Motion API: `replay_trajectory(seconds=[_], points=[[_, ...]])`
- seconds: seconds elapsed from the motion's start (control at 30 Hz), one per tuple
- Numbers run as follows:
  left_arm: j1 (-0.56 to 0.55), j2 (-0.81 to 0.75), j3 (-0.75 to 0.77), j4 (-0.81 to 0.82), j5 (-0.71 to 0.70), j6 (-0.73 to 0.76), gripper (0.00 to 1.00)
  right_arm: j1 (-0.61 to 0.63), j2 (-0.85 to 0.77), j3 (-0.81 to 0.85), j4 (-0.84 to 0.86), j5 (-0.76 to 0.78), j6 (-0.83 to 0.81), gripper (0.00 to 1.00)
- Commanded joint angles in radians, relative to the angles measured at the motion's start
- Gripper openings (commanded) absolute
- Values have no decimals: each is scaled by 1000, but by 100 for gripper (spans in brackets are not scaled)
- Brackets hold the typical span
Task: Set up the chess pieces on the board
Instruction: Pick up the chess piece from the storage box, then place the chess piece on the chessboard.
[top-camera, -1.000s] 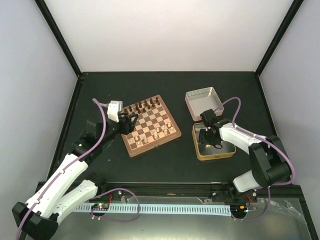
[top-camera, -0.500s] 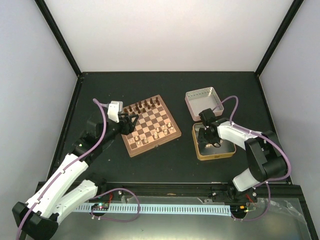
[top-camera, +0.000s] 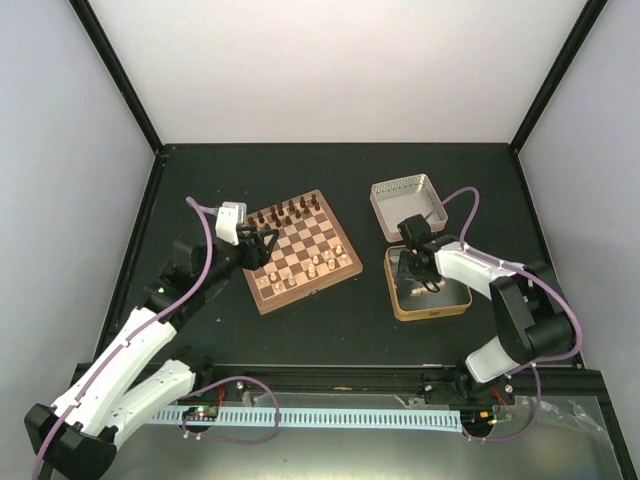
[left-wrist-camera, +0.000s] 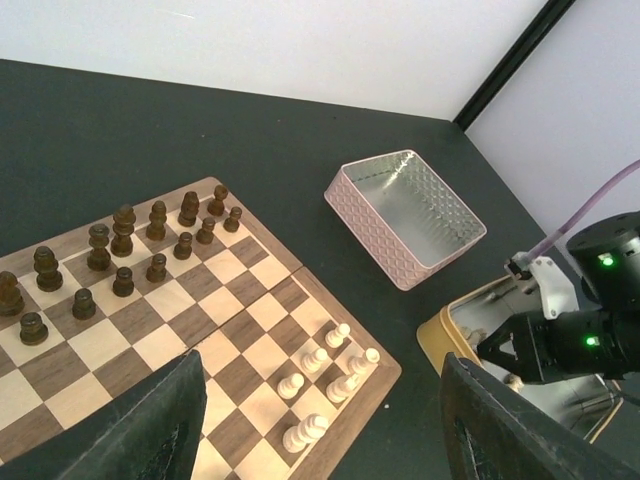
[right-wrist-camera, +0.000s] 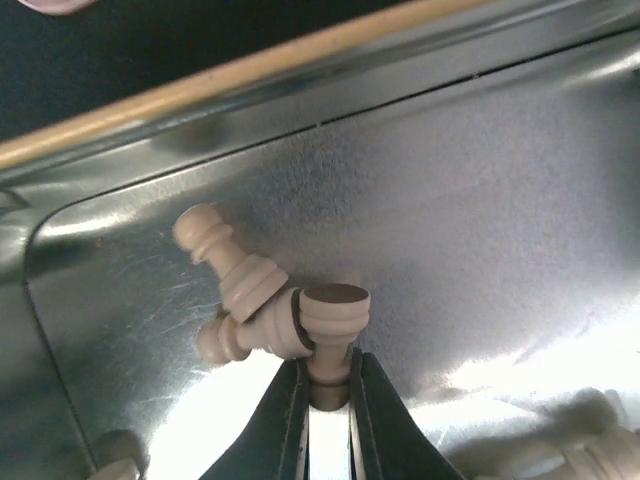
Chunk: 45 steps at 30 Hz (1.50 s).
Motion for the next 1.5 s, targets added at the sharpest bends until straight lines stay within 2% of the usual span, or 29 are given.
replay_trajectory(seconds=[0.0, 0.17, 0.4, 0.5, 0.67, 0.73, 0.9, 1.17, 1.23, 1.4, 1.47], points=[[0, -18, -3, 33, 34, -6, 66, -8, -107, -22, 59, 38, -12, 3], [0, -7, -13, 78, 116, -19, 70, -8, -264, -63, 90, 22, -50, 2], [0, 56, -10, 190, 320, -87, 76, -8, -450, -94, 121, -78, -117, 2], [-1, 89, 9, 192, 370, -109, 76, -8, -505, -92, 160, -224, -172, 2], [-2, 137, 30, 218, 476, -203, 77, -3, -559, -102, 316, -667, -251, 2], [-2, 156, 30, 244, 530, -263, 76, 12, -565, -100, 380, -784, -247, 2], [-2, 205, 24, 335, 675, -404, 77, 69, -528, -47, 449, -948, -272, 2], [-5, 239, 47, 358, 768, -432, 79, 233, -387, 123, 352, -1016, -406, 2], [-5, 246, 53, 343, 779, -426, 76, 254, -356, 161, 322, -1016, -435, 2], [-4, 255, 56, 323, 792, -413, 58, 280, -308, 211, 279, -1016, -477, 2], [-5, 257, 58, 317, 795, -406, 55, 287, -292, 227, 251, -1009, -497, 2]])
